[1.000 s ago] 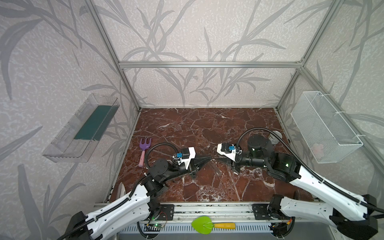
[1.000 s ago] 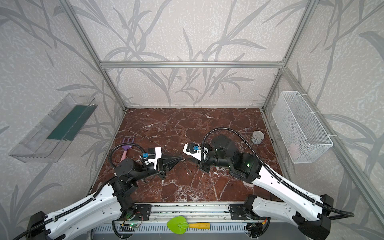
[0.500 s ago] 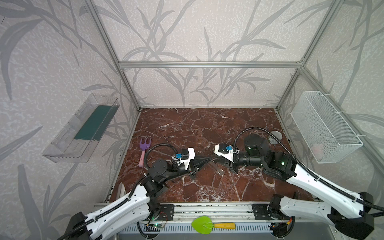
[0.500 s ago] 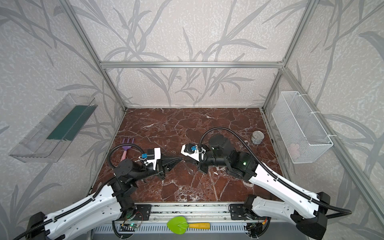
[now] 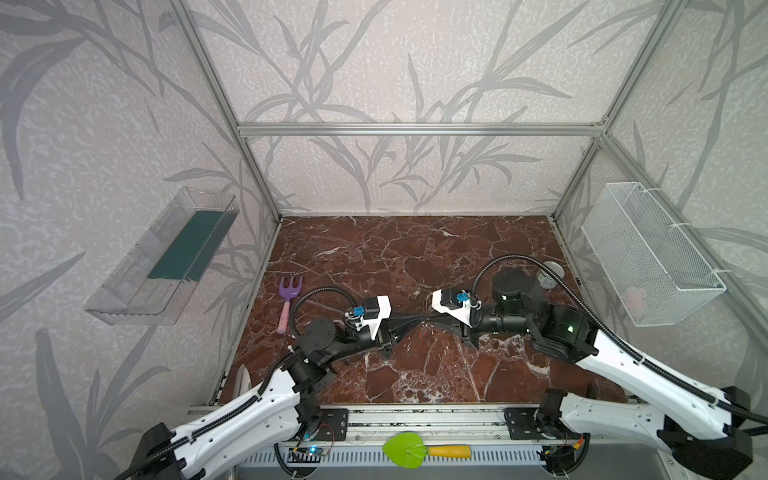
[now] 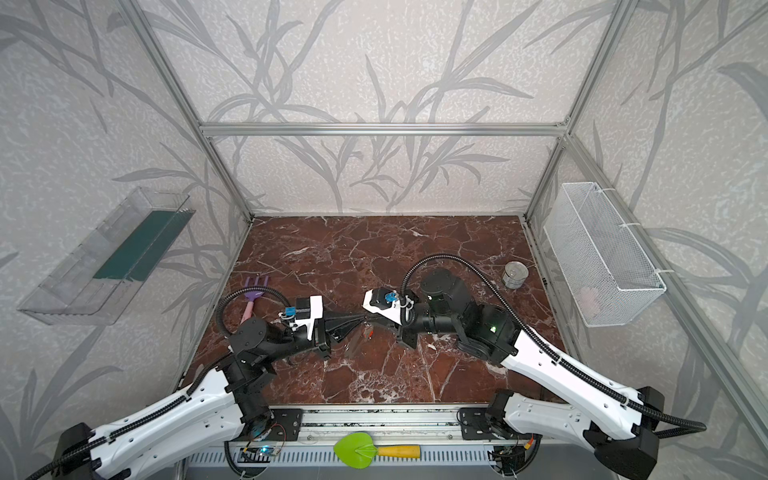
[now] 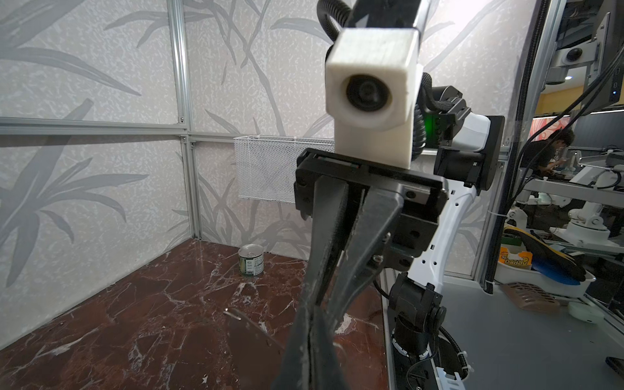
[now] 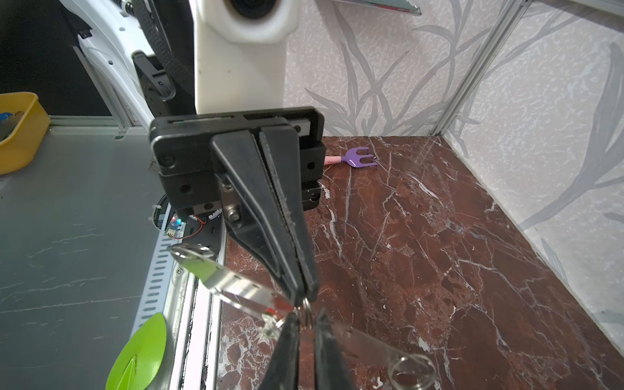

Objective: Put the keys on the keyring

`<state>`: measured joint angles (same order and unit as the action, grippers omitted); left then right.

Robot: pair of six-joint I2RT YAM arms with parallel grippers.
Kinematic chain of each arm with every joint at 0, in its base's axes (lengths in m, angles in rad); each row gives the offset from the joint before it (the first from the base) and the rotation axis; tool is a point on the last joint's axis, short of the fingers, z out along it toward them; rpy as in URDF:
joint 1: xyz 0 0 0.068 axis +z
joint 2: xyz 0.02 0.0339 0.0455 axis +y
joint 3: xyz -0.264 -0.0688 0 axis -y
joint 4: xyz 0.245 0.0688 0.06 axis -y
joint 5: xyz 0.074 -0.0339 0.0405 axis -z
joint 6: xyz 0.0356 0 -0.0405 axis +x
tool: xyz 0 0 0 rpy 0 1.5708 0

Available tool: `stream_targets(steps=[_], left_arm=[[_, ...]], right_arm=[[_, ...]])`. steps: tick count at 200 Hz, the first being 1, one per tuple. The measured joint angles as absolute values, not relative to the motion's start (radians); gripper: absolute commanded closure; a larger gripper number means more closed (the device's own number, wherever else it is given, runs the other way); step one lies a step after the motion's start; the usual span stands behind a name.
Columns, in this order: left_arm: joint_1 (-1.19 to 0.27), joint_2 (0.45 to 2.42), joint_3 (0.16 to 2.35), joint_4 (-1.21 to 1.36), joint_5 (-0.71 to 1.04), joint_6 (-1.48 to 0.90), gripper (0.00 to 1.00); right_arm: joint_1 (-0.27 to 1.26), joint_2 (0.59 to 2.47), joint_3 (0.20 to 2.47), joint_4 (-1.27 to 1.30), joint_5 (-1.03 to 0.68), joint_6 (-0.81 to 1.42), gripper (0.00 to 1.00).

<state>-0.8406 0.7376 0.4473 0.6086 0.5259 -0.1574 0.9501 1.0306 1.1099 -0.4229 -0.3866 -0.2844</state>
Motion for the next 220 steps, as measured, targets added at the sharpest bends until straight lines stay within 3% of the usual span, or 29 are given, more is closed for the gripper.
stream_targets(steps=[99, 133, 183, 220], left_arm=[[-0.837, 0.738, 0.442, 0.640, 0.540, -0.161, 1.00], [-0.834, 0.738, 0.435, 0.645, 0.543, -0.160, 1.00], [-0.832, 0.735, 0.434, 0.648, 0.546, -0.161, 1.00], [-0.836, 0.682, 0.434, 0.591, 0.504, -0.150, 0.81]], right_arm=[[0.949, 1.065, 1.131, -0.420, -0.422, -0.280, 0.90], [0.943, 1.079, 1.131, -0.420, -0.441, -0.270, 1.00], [0.941, 1.081, 1.140, -0.432, -0.459, -0.262, 1.00], [0.944, 1.118, 1.212, -0.511, -0.448, -0.314, 1.00]])
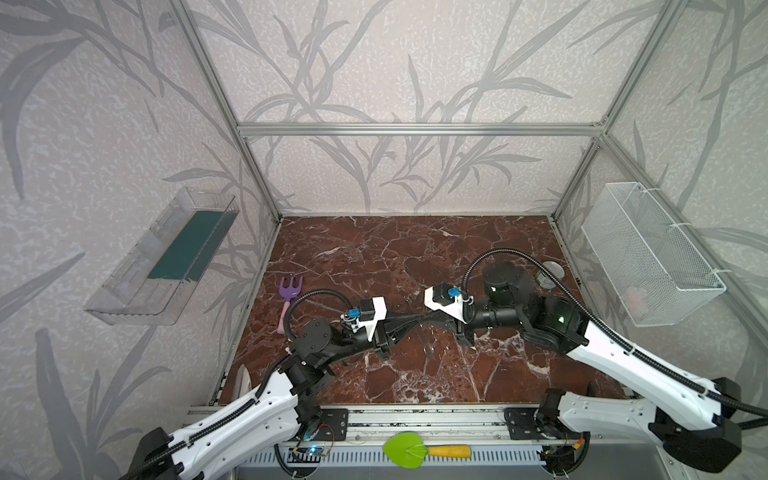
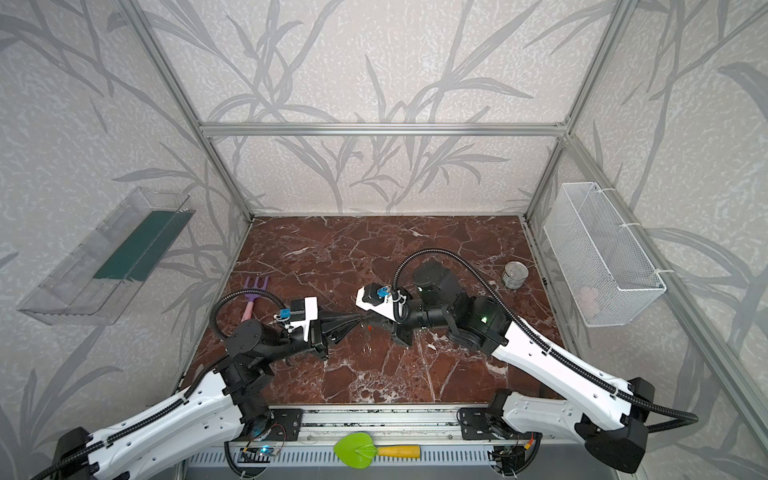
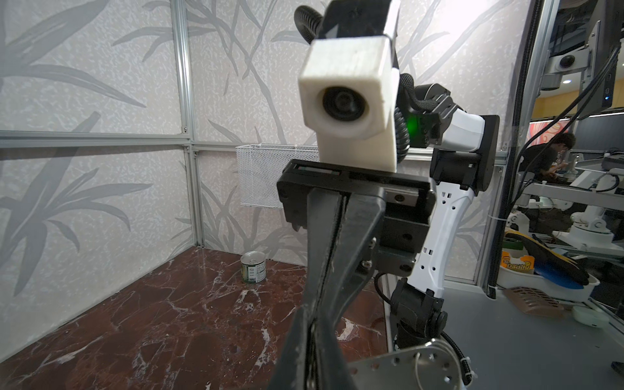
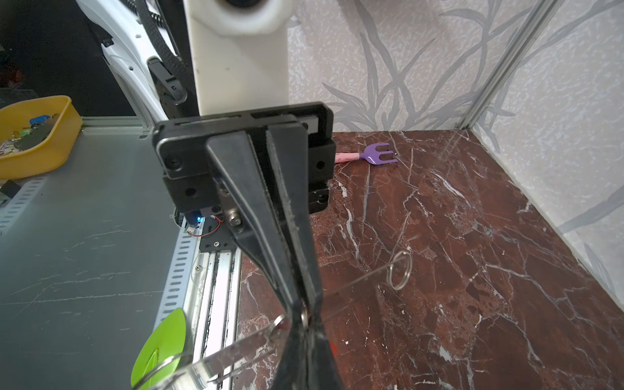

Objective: Put the keys on the keyring

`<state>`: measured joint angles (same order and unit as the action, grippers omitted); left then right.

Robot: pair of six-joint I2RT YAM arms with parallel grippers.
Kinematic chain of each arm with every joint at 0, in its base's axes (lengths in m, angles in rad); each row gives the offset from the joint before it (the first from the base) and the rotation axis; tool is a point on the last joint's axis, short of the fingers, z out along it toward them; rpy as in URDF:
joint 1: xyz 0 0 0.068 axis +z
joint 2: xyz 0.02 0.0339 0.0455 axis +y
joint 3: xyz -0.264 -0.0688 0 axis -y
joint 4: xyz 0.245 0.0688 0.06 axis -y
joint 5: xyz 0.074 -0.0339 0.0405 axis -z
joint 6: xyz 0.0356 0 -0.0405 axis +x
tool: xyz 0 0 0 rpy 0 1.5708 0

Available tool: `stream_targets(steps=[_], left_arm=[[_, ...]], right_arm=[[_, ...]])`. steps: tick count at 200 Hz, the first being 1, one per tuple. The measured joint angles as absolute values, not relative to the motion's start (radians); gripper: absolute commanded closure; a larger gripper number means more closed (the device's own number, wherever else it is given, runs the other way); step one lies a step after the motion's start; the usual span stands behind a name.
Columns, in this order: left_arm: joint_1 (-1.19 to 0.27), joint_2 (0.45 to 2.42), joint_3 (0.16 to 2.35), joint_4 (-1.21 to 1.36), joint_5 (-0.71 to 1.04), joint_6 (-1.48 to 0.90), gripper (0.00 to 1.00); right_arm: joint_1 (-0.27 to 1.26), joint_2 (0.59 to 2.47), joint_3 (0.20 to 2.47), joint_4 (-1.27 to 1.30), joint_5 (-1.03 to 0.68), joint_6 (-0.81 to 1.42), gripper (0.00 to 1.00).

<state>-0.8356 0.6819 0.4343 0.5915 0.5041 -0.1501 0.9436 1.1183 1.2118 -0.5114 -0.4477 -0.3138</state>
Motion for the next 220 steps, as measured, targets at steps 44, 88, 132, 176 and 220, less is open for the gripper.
stream_targets(steps=[44, 88, 132, 176, 220], left_arm=[[-0.836, 0.521, 0.469, 0.368, 0.397, -0.097, 0.77], [-0.836, 0.541, 0.603, 0.117, 0.340, -0.053, 0.77], [-0.837, 0.679, 0.715, -0.024, 0.366, -0.019, 0.77], [-0.837, 0.740, 0.725, -0.056, 0.402, 0.001, 0.77], [-0.837, 0.752, 0.725, -0.041, 0.440, 0.006, 0.77]], right_arm=[[0.944, 1.202, 1.397, -0.733, -0.364, -0.420, 1.00], [0.945, 1.339, 1.634, -0.980, -0.307, -0.515, 1.00], [0.957, 1.486, 1.802, -1.167, -0.264, -0.572, 1.00], [0.967, 1.491, 1.795, -1.207, -0.271, -0.584, 1.00], [0.968, 1.456, 1.776, -1.206, -0.298, -0.590, 1.00]])
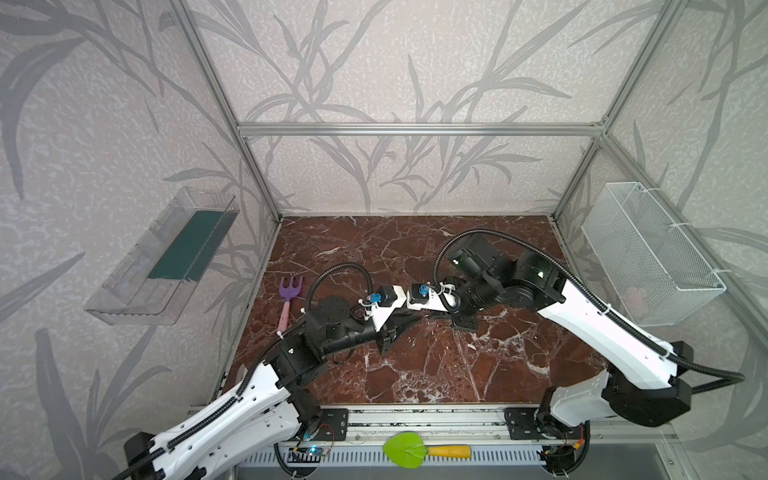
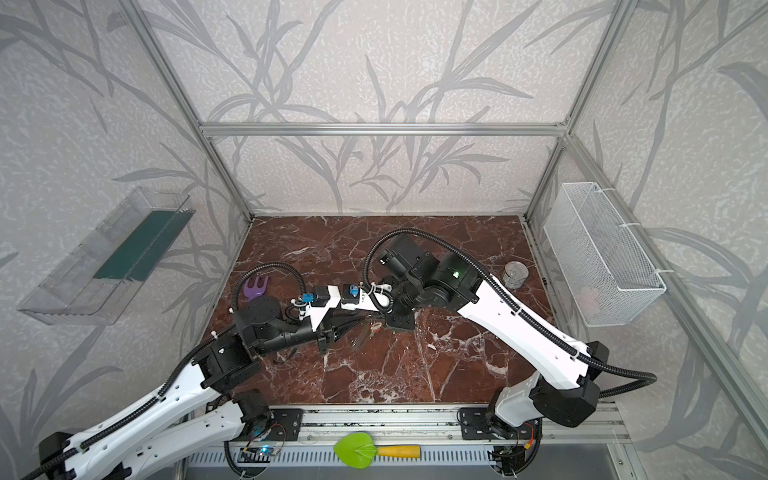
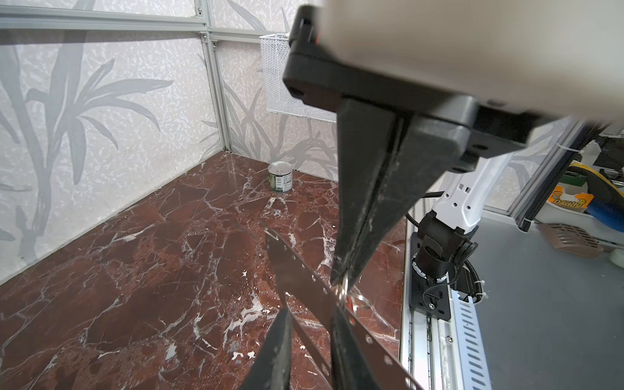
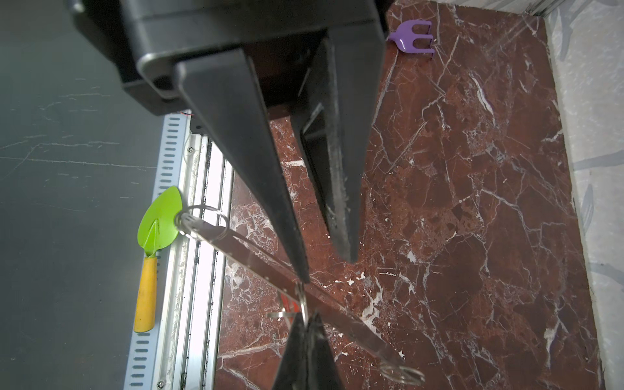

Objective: Put the keys on the keyring

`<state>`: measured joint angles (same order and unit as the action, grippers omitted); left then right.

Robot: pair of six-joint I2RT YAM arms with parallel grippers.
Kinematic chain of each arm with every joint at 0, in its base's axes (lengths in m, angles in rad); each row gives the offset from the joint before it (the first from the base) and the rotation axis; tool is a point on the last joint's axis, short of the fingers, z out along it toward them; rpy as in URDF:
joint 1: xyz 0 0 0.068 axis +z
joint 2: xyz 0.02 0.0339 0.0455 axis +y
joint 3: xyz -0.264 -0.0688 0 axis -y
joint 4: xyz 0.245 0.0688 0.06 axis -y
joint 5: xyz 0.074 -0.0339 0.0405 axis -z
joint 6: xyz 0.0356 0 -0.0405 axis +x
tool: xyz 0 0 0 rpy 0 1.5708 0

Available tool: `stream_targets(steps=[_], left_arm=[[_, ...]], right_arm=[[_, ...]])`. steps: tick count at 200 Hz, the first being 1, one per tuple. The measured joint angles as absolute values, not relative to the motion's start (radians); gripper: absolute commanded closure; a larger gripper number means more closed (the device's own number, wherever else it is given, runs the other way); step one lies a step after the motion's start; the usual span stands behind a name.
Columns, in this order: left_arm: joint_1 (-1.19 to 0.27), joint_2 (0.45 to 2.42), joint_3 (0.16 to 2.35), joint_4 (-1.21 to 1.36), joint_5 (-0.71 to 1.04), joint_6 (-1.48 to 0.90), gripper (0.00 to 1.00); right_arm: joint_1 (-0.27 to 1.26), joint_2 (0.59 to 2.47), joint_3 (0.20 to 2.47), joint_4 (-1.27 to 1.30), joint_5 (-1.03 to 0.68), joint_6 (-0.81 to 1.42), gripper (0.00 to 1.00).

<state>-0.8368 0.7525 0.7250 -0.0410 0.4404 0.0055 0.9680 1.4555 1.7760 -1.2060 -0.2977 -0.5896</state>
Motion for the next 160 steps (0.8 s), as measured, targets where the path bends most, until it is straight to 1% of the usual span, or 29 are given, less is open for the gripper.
stream_targets(steps=[89, 130, 160], left_arm=[[-0.837, 0.775, 0.725, 0.031, 0.512, -0.004, 0.78], [-0.837, 0.779, 0.725, 0.039, 0.518, -0.011, 0.83], [-0.837, 0.794, 0.725, 0.047, 0.525, -0.012, 0.84]], right_arm=[[0.968, 1.453, 1.764, -1.193, -0.324, -0.594, 1.00], [0.968, 1.449, 1.758, -1.180, -0.334, -0.595, 1.00], [0.967, 1.425, 1.732, -1.167, -0.333, -0.596, 1.00]])
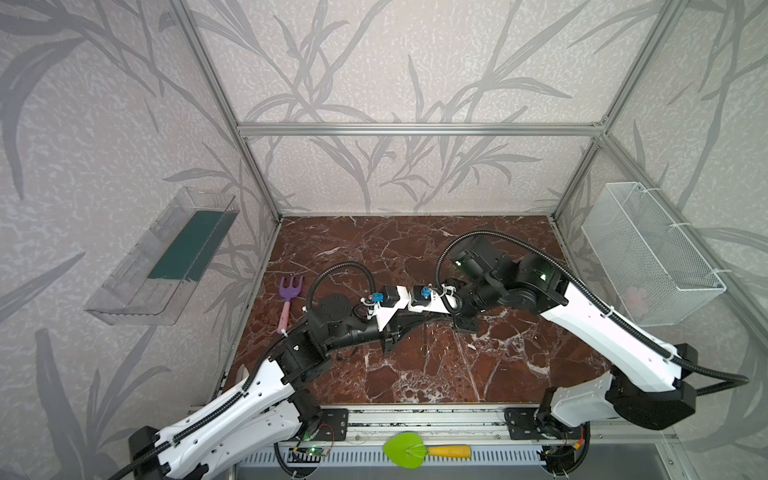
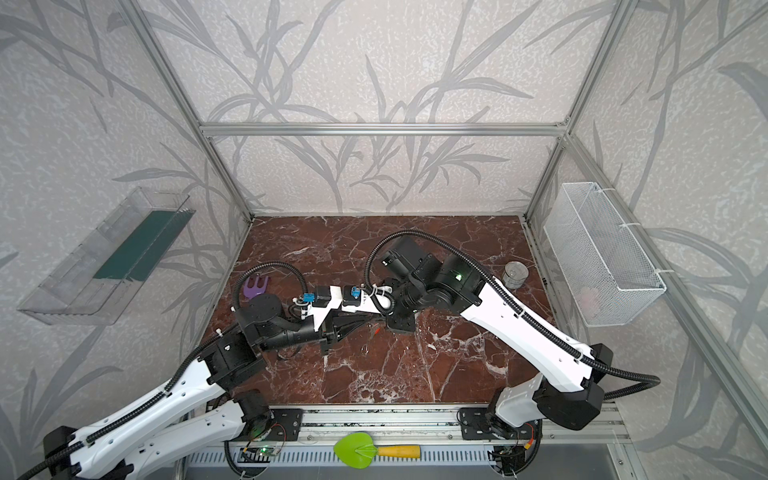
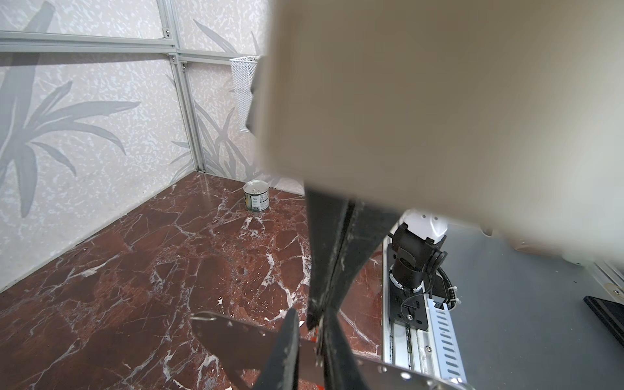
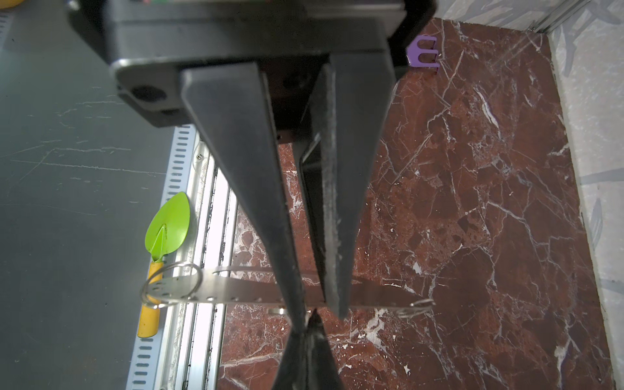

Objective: Put the keys on the keyring

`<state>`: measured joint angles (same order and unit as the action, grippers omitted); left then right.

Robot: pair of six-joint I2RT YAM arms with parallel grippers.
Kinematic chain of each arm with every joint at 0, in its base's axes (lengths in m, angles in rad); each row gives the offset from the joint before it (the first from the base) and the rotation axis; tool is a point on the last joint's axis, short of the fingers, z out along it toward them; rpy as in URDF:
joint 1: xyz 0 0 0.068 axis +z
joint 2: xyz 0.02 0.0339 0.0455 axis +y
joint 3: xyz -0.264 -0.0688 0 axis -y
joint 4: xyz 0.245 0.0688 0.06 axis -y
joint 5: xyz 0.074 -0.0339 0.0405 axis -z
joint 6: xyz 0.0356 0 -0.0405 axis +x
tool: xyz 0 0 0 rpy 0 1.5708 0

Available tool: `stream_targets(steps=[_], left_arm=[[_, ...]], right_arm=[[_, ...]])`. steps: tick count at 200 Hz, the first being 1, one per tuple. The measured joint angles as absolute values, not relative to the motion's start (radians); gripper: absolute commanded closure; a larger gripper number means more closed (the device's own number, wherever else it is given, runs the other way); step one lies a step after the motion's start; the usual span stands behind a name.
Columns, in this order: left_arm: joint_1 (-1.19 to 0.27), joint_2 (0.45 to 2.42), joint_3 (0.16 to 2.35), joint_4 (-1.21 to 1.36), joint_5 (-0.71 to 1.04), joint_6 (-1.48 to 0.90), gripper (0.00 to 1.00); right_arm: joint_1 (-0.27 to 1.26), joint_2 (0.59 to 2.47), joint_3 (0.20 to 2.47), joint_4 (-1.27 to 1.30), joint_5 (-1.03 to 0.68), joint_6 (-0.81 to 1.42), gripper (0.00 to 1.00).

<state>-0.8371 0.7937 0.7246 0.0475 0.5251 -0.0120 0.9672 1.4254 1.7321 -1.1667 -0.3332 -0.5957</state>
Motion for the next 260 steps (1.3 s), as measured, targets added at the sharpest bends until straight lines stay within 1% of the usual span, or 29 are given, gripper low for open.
stream_targets(steps=[30, 53, 85, 120, 144, 169, 177, 188, 227, 260], left_arm=[[-0.842, 0.805, 0.725, 0.051, 0.528, -0.012, 0.84], [-0.844, 0.807, 0.725, 0.051, 0.528, -0.012, 0.86], [-0.844, 0.817, 0.725, 0.052, 0.527, -0.004, 1.00], [-0.843, 0.842, 0.725, 0.057, 0.522, 0.008, 1.00], [-0.843, 0.856, 0.723, 0.073, 0.493, 0.016, 1.00], [-0.842, 0.882, 0.717, 0.109, 0.455, 0.025, 1.00], [-0.842, 0.891, 0.715, 0.123, 0.438, 0.024, 1.00], [-0.841, 0.906, 0.709, 0.151, 0.419, 0.023, 1.00], [-0.841, 0.939, 0.667, 0.253, 0.374, 0.018, 1.00], [-0.841, 0.955, 0.638, 0.337, 0.353, -0.003, 1.00]], right_arm=[[0.966, 1.397, 1.703, -1.149, -0.329, -0.595, 1.00], [0.966, 1.386, 1.695, -1.139, -0.328, -0.595, 1.00], [0.961, 1.375, 1.673, -1.114, -0.316, -0.592, 1.00], [0.955, 1.342, 1.611, -1.057, -0.302, -0.570, 1.00], [0.953, 1.305, 1.543, -0.982, -0.261, -0.540, 1.00], [0.953, 1.255, 1.448, -0.867, -0.186, -0.490, 0.83], [0.953, 1.239, 1.414, -0.828, -0.163, -0.469, 0.78], [0.958, 1.214, 1.362, -0.756, -0.131, -0.440, 0.74], [0.964, 1.097, 1.129, -0.495, -0.031, -0.334, 0.68], [0.964, 1.010, 0.976, -0.341, 0.001, -0.272, 0.66]])
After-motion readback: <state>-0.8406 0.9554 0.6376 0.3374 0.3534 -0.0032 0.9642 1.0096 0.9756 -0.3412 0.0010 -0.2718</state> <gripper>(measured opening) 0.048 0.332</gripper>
